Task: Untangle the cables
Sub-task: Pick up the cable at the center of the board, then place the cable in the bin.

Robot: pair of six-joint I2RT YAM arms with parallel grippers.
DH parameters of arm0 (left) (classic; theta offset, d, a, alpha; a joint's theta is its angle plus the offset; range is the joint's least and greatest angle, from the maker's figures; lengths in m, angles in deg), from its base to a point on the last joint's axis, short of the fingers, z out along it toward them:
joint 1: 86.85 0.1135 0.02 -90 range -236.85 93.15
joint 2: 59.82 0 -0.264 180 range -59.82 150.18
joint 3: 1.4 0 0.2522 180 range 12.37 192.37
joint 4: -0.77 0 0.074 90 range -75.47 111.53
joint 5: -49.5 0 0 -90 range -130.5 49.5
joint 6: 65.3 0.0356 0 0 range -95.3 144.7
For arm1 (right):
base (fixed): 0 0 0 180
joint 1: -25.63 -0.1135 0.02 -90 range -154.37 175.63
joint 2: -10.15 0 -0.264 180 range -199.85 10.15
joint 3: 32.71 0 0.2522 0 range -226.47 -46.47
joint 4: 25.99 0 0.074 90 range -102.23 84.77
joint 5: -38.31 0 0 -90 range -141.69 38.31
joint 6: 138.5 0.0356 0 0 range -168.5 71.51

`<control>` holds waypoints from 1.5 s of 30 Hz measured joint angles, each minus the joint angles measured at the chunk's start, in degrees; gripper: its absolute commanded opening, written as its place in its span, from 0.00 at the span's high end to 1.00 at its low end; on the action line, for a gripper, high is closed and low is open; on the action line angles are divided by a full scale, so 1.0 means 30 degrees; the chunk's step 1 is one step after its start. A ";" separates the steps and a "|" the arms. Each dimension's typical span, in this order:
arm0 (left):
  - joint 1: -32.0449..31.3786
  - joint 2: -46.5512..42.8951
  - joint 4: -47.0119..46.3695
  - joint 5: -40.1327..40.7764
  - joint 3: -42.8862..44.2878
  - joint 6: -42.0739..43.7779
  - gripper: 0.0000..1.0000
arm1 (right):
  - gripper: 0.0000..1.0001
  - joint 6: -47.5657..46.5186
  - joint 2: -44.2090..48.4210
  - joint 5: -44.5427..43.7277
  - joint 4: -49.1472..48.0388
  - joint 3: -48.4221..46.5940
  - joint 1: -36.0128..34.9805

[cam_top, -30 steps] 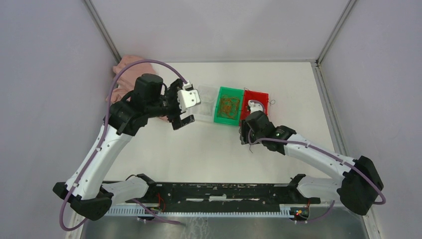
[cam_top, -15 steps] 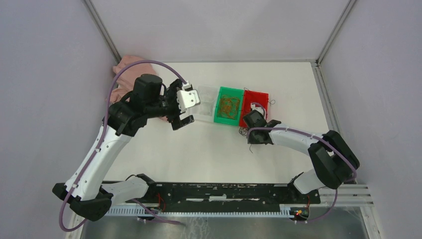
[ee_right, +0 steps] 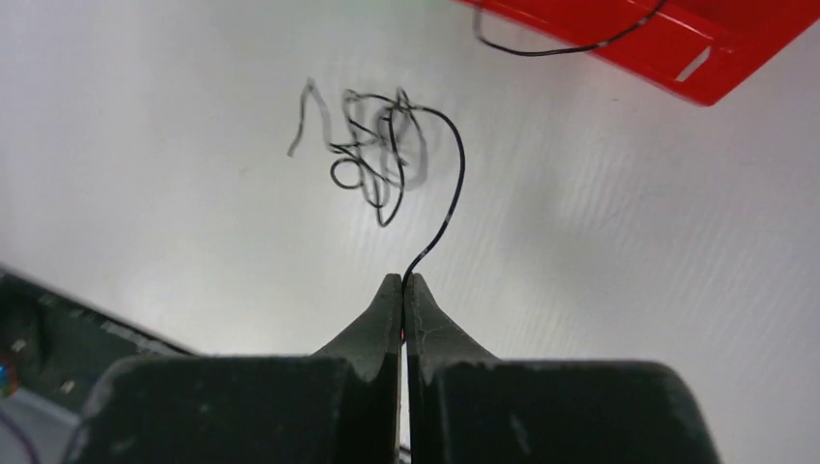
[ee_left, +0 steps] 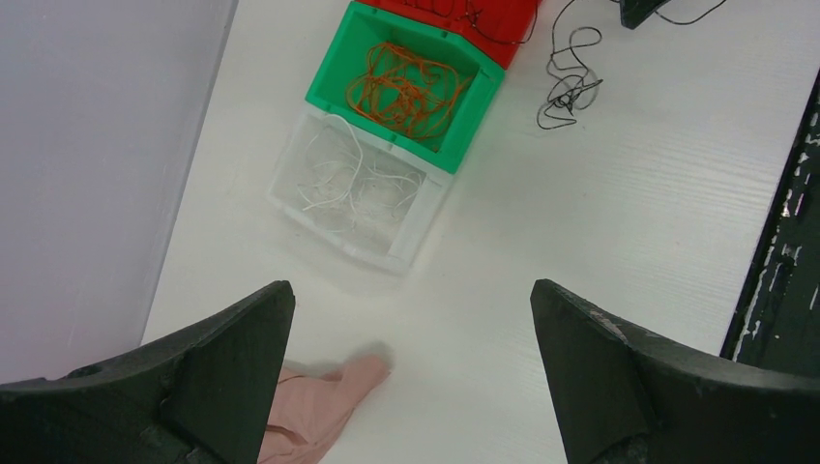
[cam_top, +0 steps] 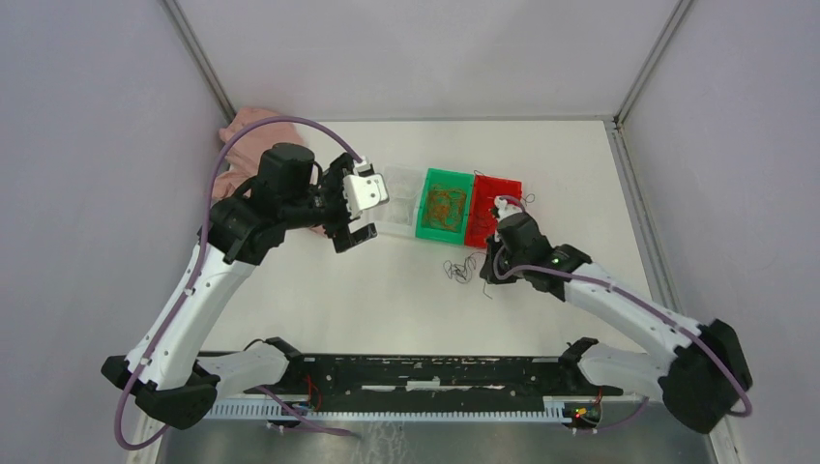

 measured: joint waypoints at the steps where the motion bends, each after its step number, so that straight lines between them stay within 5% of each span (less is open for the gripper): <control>1: 0.0000 0.0000 0.0022 -0.0058 0.0000 0.0000 0.01 | 1.00 -0.0430 0.1661 0.0903 0.0801 -0.0306 -0.0007; 11: 0.0000 -0.0015 0.0678 -0.0845 0.0000 0.0007 0.01 | 1.00 -0.3934 0.5836 0.5683 0.3636 -0.4000 -0.0036; 18: 0.0000 -0.0743 0.0984 -0.2266 -0.0729 0.0000 0.01 | 1.00 -0.4532 0.4524 0.8553 0.3541 -0.6725 -0.0036; 28: 0.0000 -0.1902 -0.1078 -0.4867 -0.4044 -0.2659 0.03 | 1.00 -0.2200 0.2157 1.1941 -0.0874 -0.7759 -0.0036; 37: 0.0000 -0.1785 -0.2710 -0.5916 -0.4524 -0.4422 0.07 | 1.00 -0.1530 0.1122 1.2254 -0.2069 -0.9202 -0.0036; 45: 0.0000 -0.1362 -0.2441 -0.4903 -0.4255 -0.4422 0.01 | 1.00 -0.3038 0.0306 0.8291 0.0670 -1.1431 0.0590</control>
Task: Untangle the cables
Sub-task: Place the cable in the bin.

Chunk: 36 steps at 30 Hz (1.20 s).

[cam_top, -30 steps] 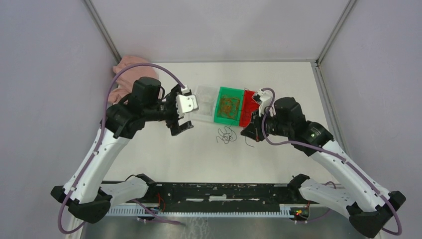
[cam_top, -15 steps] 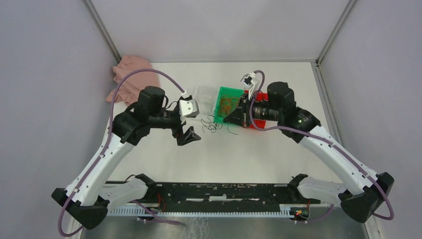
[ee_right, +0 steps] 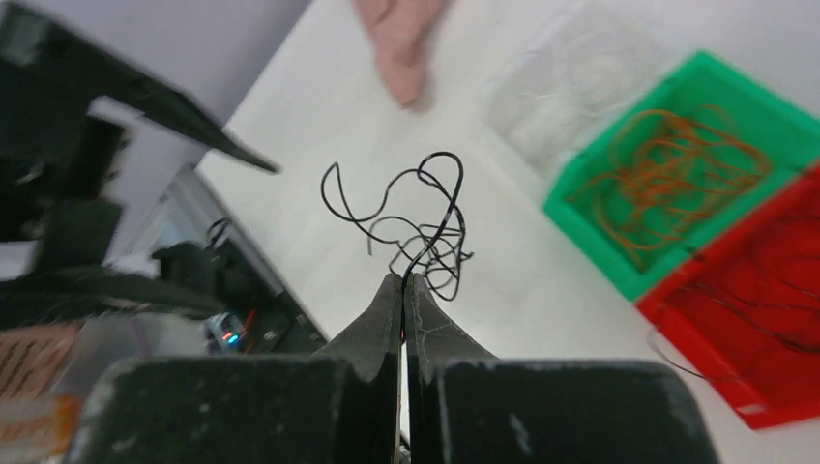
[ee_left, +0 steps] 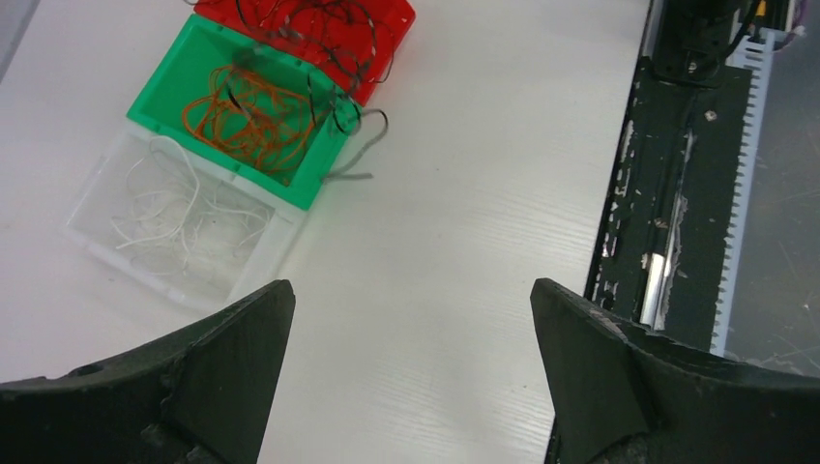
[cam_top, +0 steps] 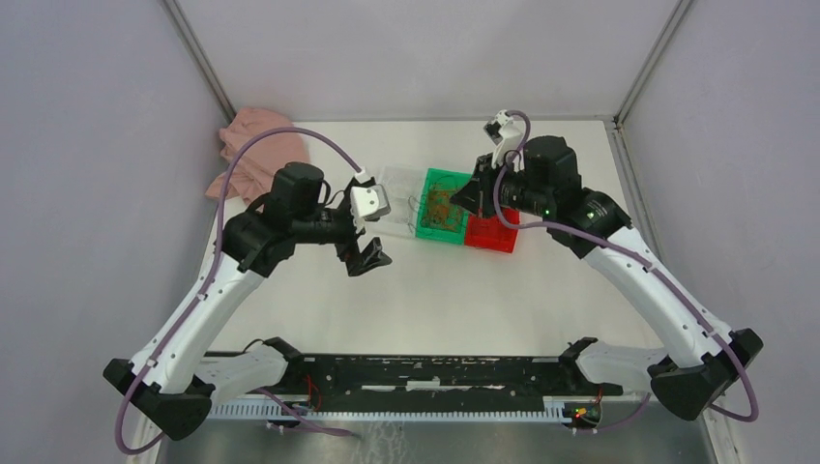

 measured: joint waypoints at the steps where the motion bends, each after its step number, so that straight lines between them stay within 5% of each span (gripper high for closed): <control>1: 0.0000 0.0087 0.0117 0.0372 0.0095 -0.0007 0.01 | 1.00 -0.0233 -0.0182 -0.0991 0.0517 -0.0284 0.0262; 13: 0.0539 0.0488 0.0736 0.3177 0.0510 0.0007 0.01 | 1.00 -0.2565 -0.4422 -0.9362 0.3606 -0.1188 0.4532; 26: 0.3730 0.0831 0.0488 0.3045 0.0568 0.0022 0.01 | 0.98 -0.2579 -1.1380 -0.8575 0.3453 -0.2018 0.5792; 28: 0.4029 0.0860 0.0255 0.2958 0.0466 0.0029 0.01 | 0.93 -0.2492 -1.2356 -0.8320 0.3446 -0.2106 0.5785; 36: 0.6390 0.1151 -0.0729 0.2339 -0.0889 0.0036 0.01 | 0.44 -0.2616 -1.3464 -0.9355 0.3789 -0.2200 0.5588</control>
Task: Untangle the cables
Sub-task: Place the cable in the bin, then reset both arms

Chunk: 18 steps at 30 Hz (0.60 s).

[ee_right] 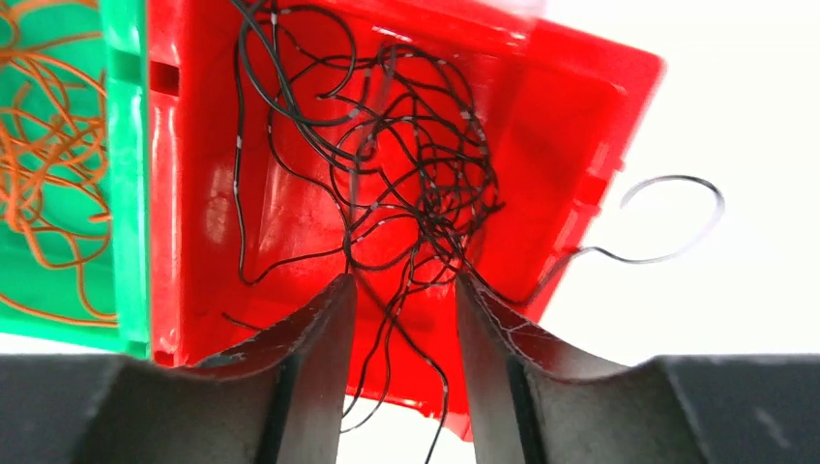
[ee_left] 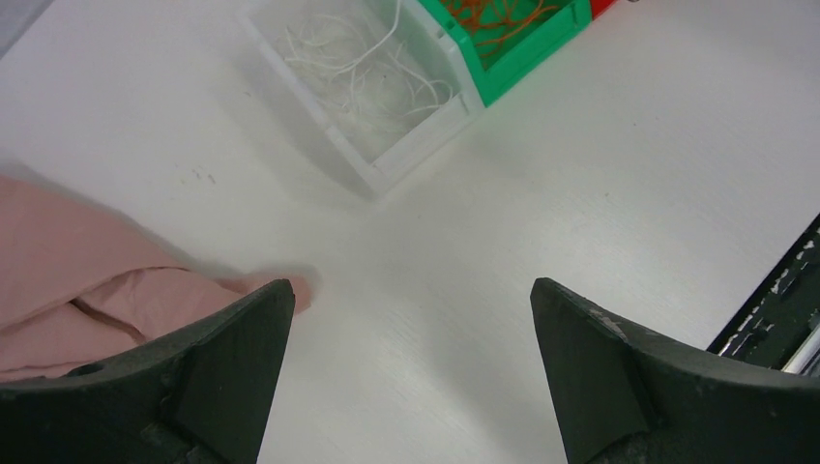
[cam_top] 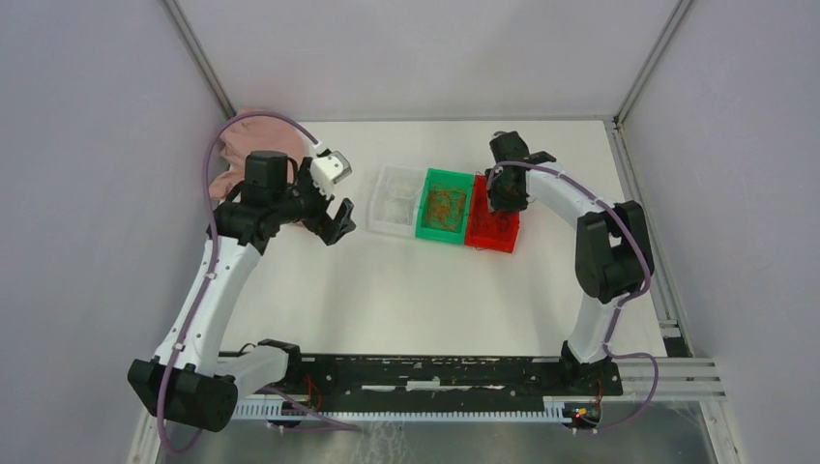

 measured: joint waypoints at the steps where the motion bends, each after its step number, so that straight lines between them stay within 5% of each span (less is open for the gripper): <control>1: 0.0328 0.0109 -0.0124 -0.0066 -0.0189 0.0000 0.01 | 0.37 -0.0051 0.0248 -0.0226 0.0036 0.0000 -0.0036; 10: 0.3759 0.1486 -0.2215 -0.0947 -0.0984 -0.0554 0.01 | 0.01 -0.0226 0.5843 -0.2215 0.0510 -0.1195 -0.0080; 18: 0.6098 0.1428 -0.7490 -0.1035 -0.6069 -0.2871 0.01 | 0.01 0.0138 1.2692 -0.6441 -0.1821 0.3177 -0.0044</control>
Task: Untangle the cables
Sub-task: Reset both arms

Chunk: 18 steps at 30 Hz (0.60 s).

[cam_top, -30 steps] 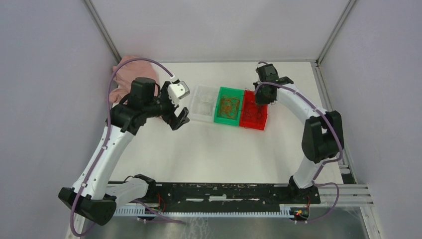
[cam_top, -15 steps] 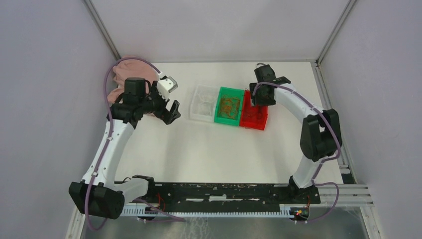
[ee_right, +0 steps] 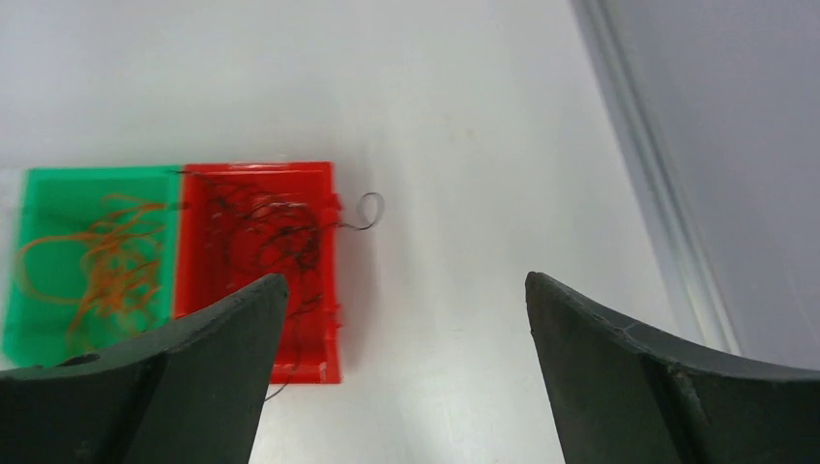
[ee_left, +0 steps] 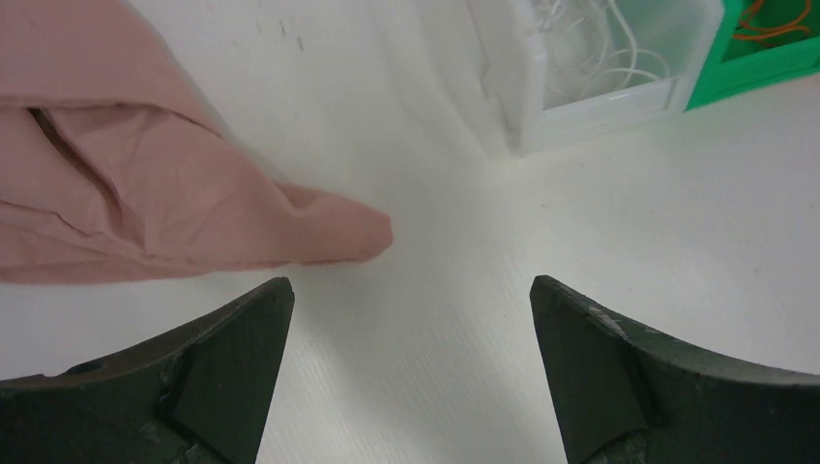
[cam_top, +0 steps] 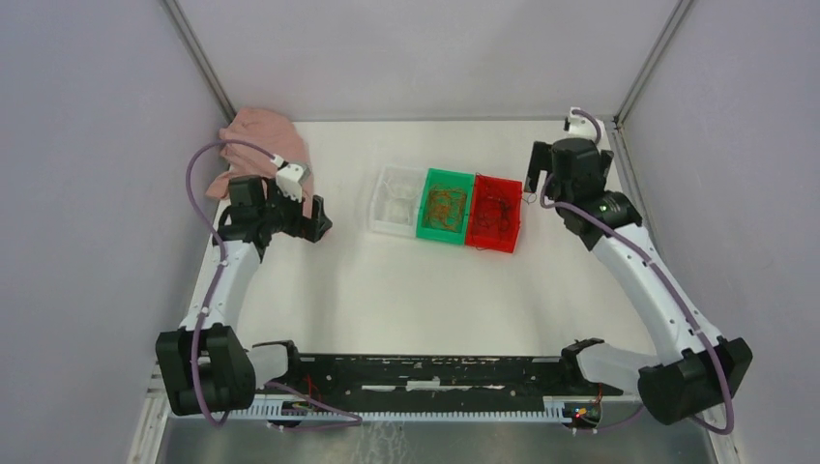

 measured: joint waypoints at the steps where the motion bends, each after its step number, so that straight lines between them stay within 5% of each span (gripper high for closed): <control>1: 0.0153 0.0000 -0.0612 0.0102 -0.0743 -0.0240 0.01 | 0.01 0.0029 0.0525 -0.0736 -0.0313 0.0852 0.0015; 10: 0.0561 0.1078 -1.1635 0.0998 -0.7606 -0.3745 0.01 | 0.01 -0.0605 0.2798 -0.7737 -0.7104 1.2218 0.1013; 18: 0.0583 0.4080 -2.1558 0.1960 -1.1089 -0.5166 0.01 | 0.01 0.0554 0.1173 -0.9173 -1.2524 1.4535 0.2863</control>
